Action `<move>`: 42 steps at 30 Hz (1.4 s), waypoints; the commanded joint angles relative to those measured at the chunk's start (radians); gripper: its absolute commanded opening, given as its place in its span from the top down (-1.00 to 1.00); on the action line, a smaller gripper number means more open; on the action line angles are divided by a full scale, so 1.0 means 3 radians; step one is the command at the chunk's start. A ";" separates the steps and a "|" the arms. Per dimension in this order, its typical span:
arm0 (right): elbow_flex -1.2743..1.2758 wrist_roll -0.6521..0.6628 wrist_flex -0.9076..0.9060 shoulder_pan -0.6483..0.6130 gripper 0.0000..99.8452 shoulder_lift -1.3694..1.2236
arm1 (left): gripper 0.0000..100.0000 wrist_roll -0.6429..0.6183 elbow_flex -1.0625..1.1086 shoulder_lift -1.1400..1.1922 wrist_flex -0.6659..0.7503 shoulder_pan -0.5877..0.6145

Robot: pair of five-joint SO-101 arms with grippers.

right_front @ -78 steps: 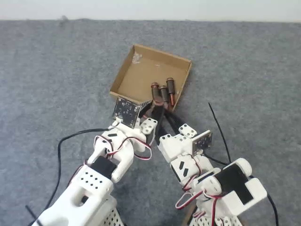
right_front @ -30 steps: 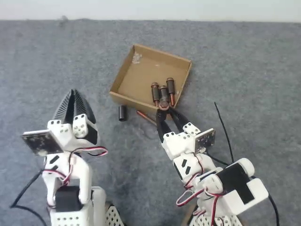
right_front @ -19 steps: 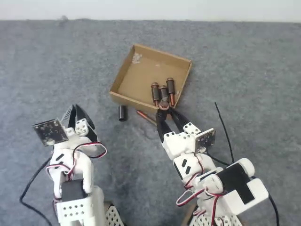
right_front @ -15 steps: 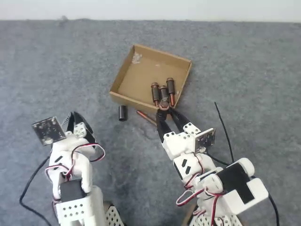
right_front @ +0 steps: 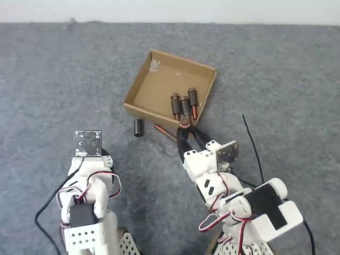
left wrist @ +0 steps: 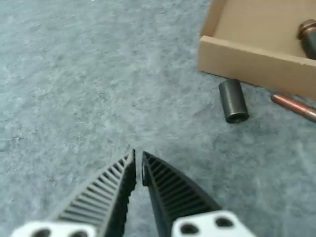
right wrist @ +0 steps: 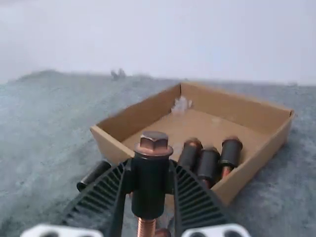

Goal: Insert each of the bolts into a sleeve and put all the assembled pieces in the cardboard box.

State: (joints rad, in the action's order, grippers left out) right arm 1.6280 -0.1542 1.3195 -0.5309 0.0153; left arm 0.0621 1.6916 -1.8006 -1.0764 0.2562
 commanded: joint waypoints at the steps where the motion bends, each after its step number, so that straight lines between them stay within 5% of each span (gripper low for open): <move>1: -0.0271 0.0087 -0.0320 0.0049 0.99 0.0151 | 0.96 0.0061 -0.0023 -0.0066 -0.0015 -0.0015; 6: -0.0409 0.0087 -0.1123 0.0090 0.99 0.0770 | 0.96 0.0061 -0.0023 -0.0066 -0.0010 -0.0010; 18: -0.2051 0.0087 -0.4943 0.0361 0.99 0.2273 | 0.96 0.0061 -0.0023 -0.0066 -0.0010 -0.0005; 33: -0.4158 0.0205 -0.5255 0.0422 0.98 -0.0110 | 0.96 0.0066 -0.0023 -0.0066 -0.0010 0.0000; 37: -0.4838 0.0808 -0.5946 0.0422 0.98 -0.0693 | 0.96 0.0066 -0.0023 -0.0066 -0.0010 0.0000; 42: -0.5631 0.0869 -0.6585 0.0396 0.98 -0.1266 | 0.96 0.0261 -0.0023 -0.0066 -0.0010 0.0000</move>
State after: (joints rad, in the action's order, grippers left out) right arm 0.1212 0.0852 -0.5800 -0.4173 -0.3406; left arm 0.1005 1.6916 -1.8006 -1.0764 0.2562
